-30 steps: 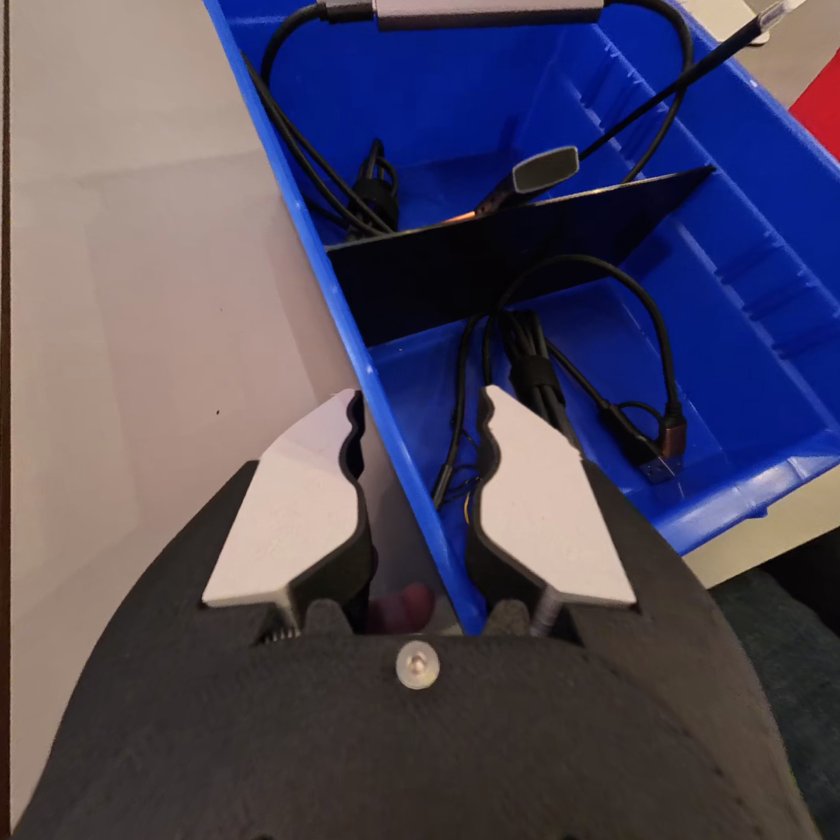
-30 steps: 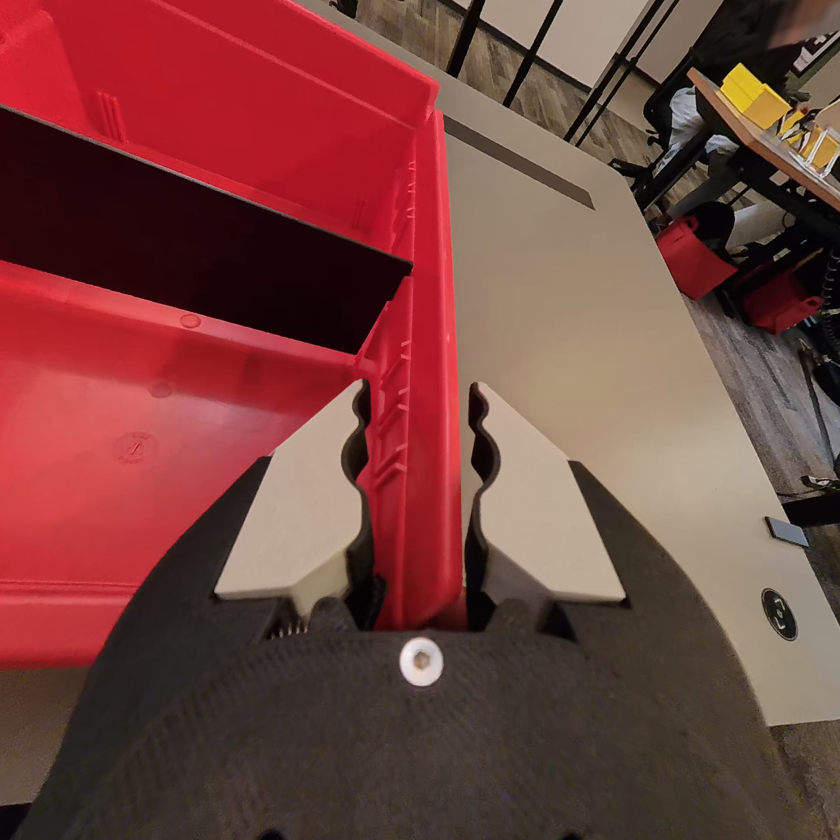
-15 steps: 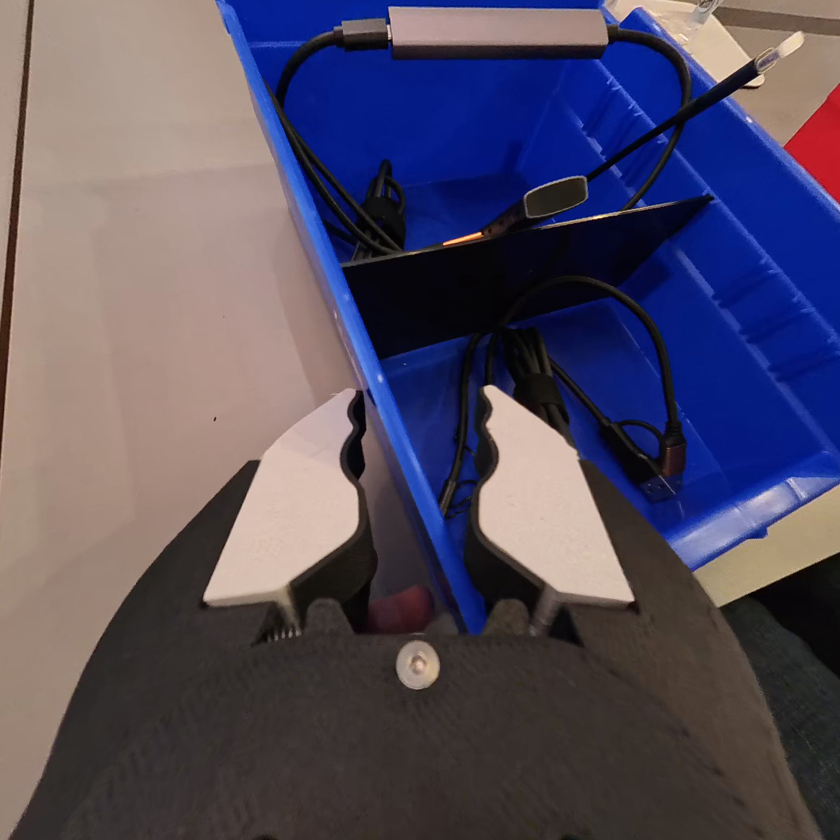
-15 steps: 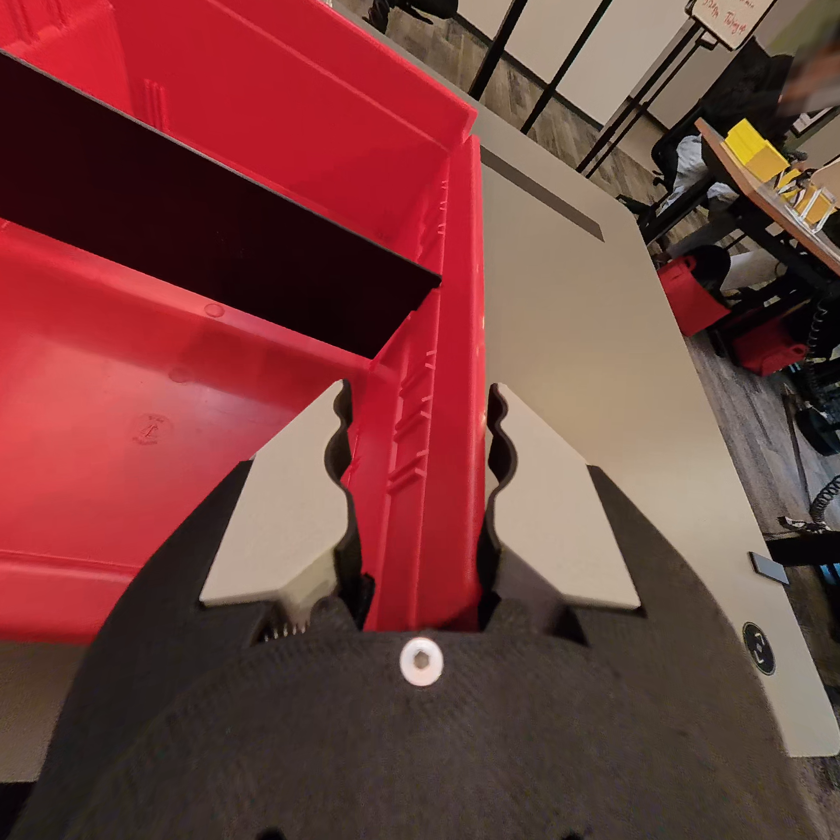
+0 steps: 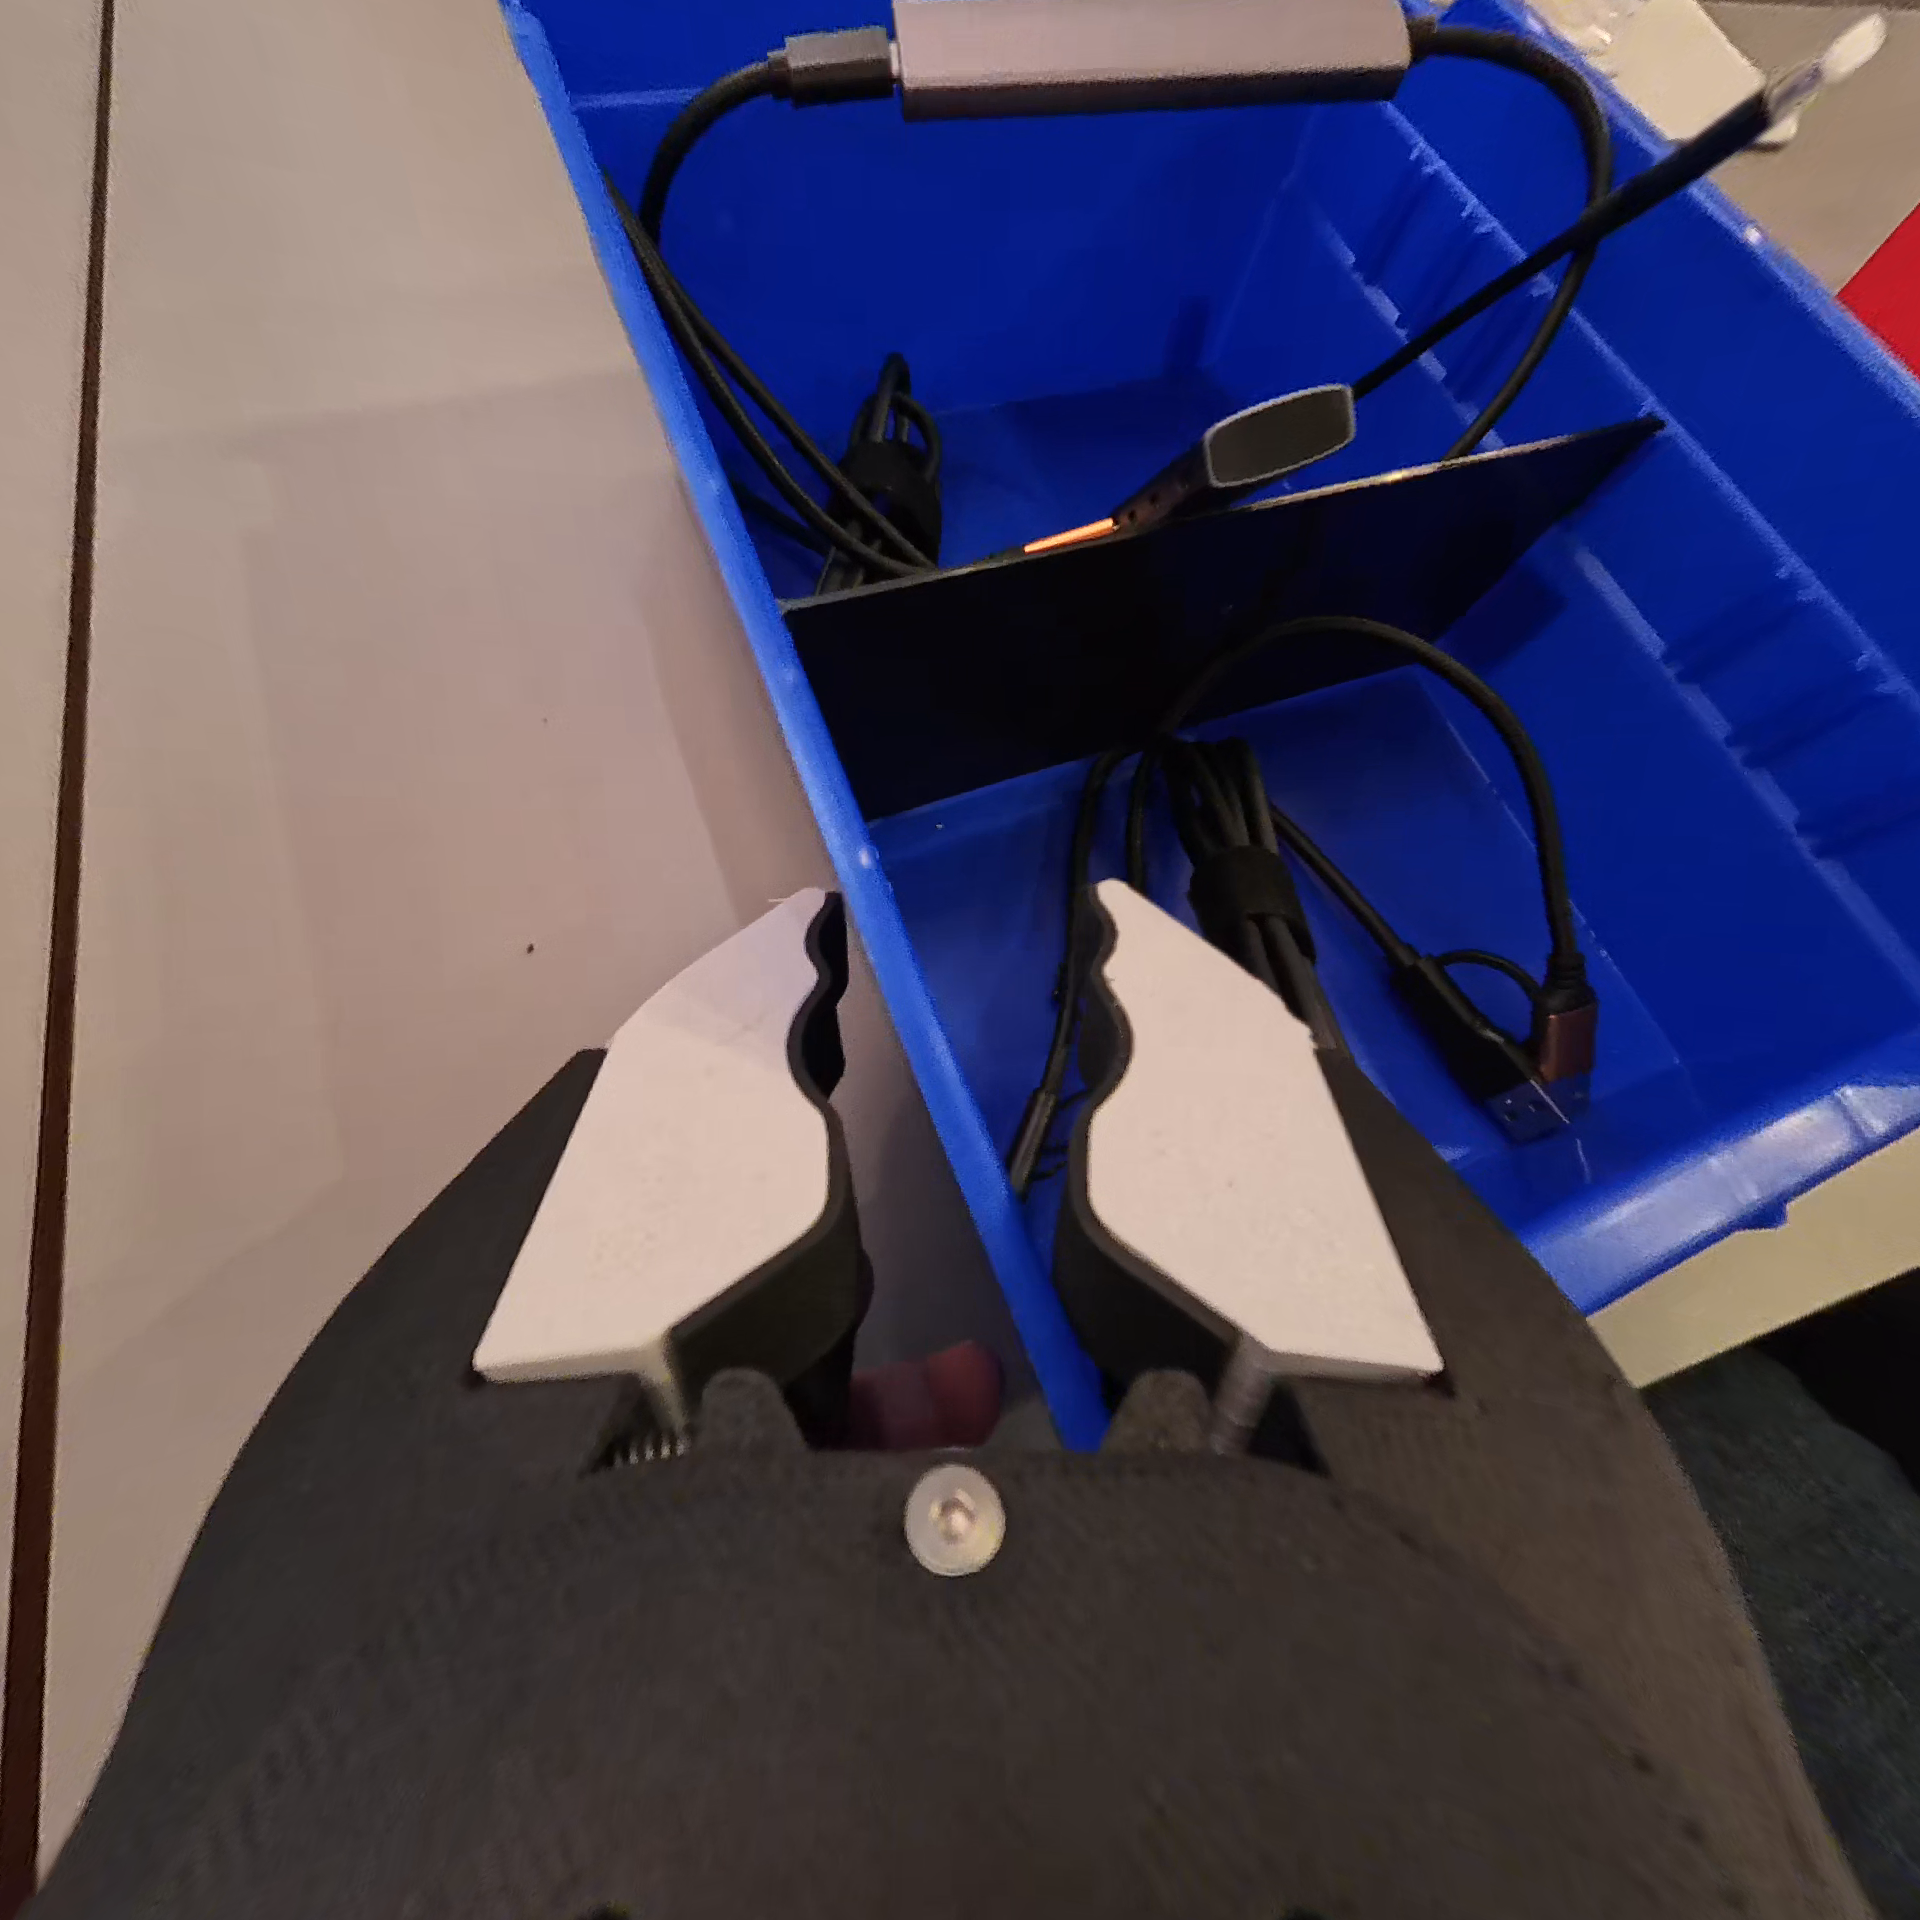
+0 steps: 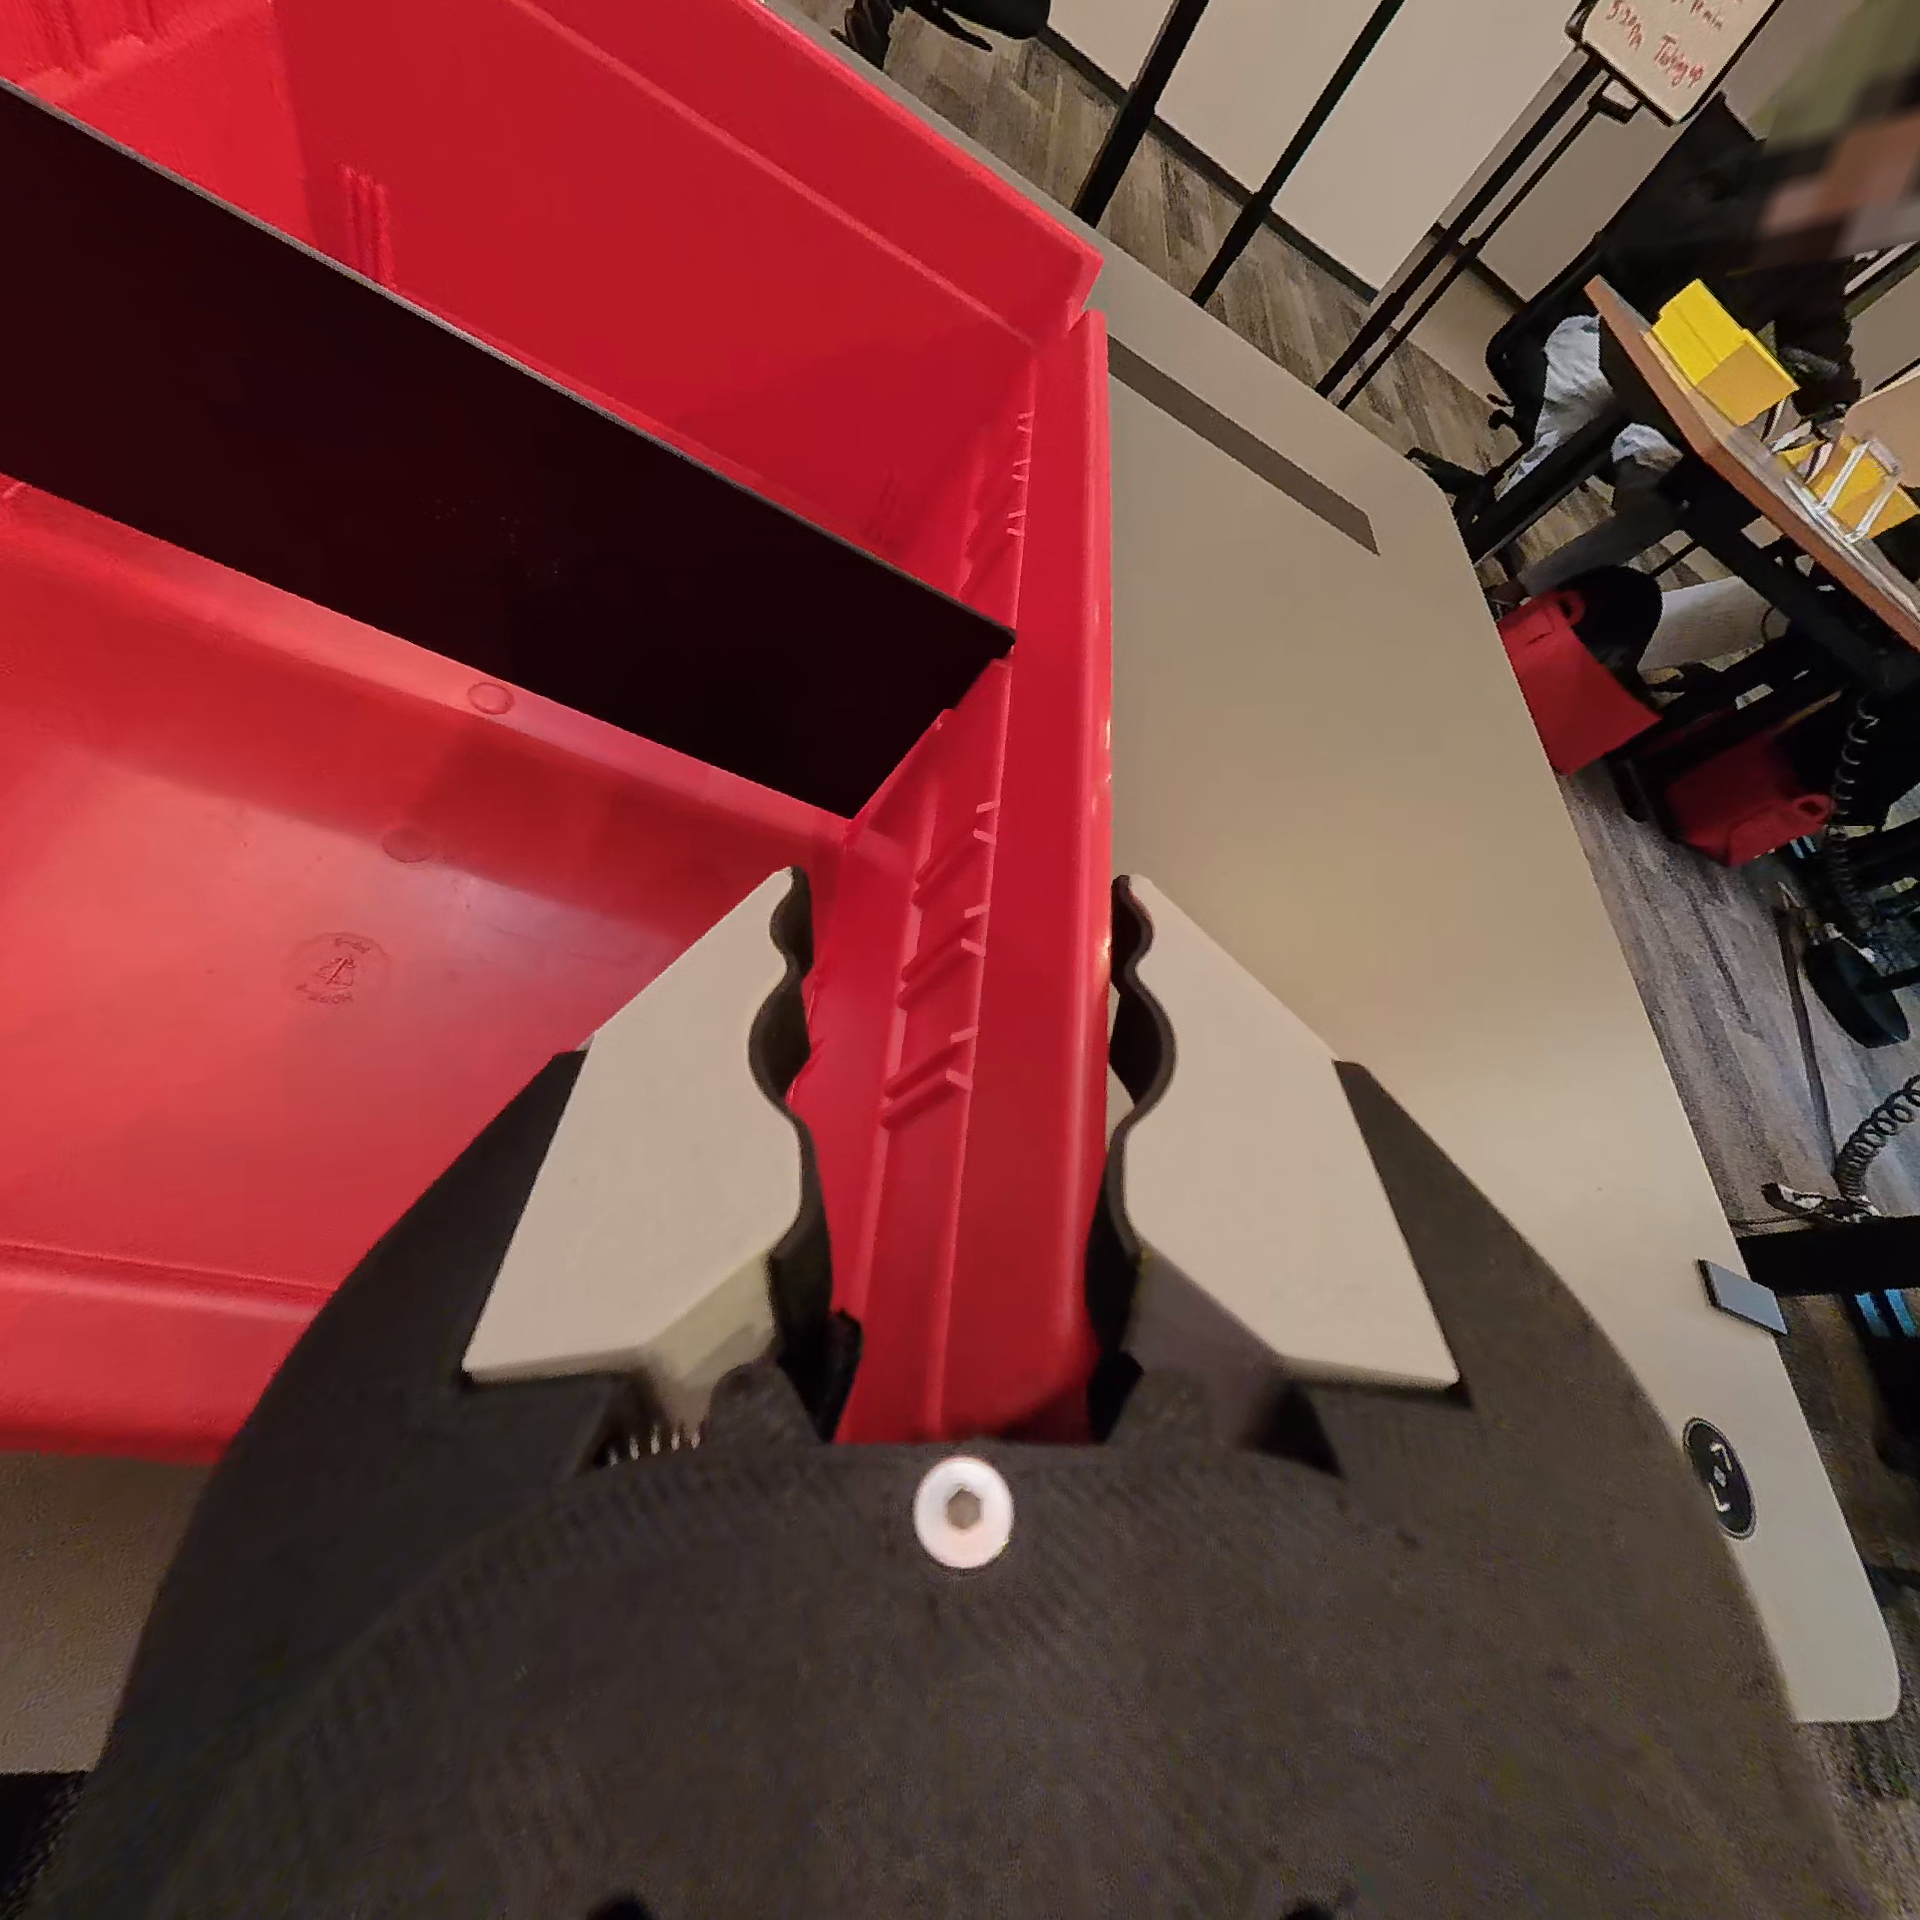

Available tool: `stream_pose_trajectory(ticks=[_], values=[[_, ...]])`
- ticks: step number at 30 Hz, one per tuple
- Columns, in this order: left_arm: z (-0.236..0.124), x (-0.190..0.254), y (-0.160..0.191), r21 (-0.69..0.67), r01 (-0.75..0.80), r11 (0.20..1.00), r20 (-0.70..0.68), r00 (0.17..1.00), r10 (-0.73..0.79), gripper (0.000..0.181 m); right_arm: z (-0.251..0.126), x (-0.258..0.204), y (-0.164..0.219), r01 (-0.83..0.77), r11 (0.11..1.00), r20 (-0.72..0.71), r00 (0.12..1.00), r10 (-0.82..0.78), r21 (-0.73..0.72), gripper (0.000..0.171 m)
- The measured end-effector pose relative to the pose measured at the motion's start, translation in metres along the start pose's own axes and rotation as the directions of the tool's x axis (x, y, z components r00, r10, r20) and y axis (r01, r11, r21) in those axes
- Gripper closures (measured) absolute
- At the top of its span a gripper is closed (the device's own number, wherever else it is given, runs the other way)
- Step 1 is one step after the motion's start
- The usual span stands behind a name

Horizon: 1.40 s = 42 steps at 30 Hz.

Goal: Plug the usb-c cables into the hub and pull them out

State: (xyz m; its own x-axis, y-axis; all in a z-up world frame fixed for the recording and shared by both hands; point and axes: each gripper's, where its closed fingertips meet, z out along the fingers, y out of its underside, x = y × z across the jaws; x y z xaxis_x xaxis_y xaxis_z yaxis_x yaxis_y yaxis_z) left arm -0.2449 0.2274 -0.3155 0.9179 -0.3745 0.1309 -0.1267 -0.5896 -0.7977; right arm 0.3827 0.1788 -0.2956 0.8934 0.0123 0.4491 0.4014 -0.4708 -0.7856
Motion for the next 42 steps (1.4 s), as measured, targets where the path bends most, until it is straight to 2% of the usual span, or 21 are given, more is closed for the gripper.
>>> stream_pose_trajectory(ticks=[1, 9, 19, 28, 42], values=[[-0.001, -0.001, 0.000, 0.004, 0.008, 1.000, 0.001, 1.000, -0.008, 0.138, 0.000, 0.000, 0.000, -0.001, 1.000, 0.000, 1.000, 0.001, 0.000, 0.117], [-0.004, -0.011, 0.002, -0.010, -0.017, 1.000, 0.049, 0.999, 0.018, 0.136, 0.000, 0.002, 0.001, -0.008, 1.000, -0.011, 1.000, 0.008, -0.004, 0.122], [-0.009, -0.017, -0.002, 0.019, 0.000, 1.000, 0.042, 0.999, -0.001, 0.132, 0.000, 0.004, 0.002, -0.016, 1.000, -0.017, 1.000, 0.016, -0.001, 0.128], [-0.012, -0.020, -0.003, 0.027, -0.024, 0.999, 0.069, 0.997, 0.022, 0.144, 0.000, 0.007, 0.003, -0.028, 1.000, -0.019, 0.999, 0.028, -0.003, 0.130], [-0.017, -0.025, -0.007, 0.058, -0.035, 0.998, 0.055, 0.998, 0.032, 0.150, -0.001, 0.022, 0.014, -0.063, 0.997, -0.073, 0.996, 0.059, -0.047, 0.130]])
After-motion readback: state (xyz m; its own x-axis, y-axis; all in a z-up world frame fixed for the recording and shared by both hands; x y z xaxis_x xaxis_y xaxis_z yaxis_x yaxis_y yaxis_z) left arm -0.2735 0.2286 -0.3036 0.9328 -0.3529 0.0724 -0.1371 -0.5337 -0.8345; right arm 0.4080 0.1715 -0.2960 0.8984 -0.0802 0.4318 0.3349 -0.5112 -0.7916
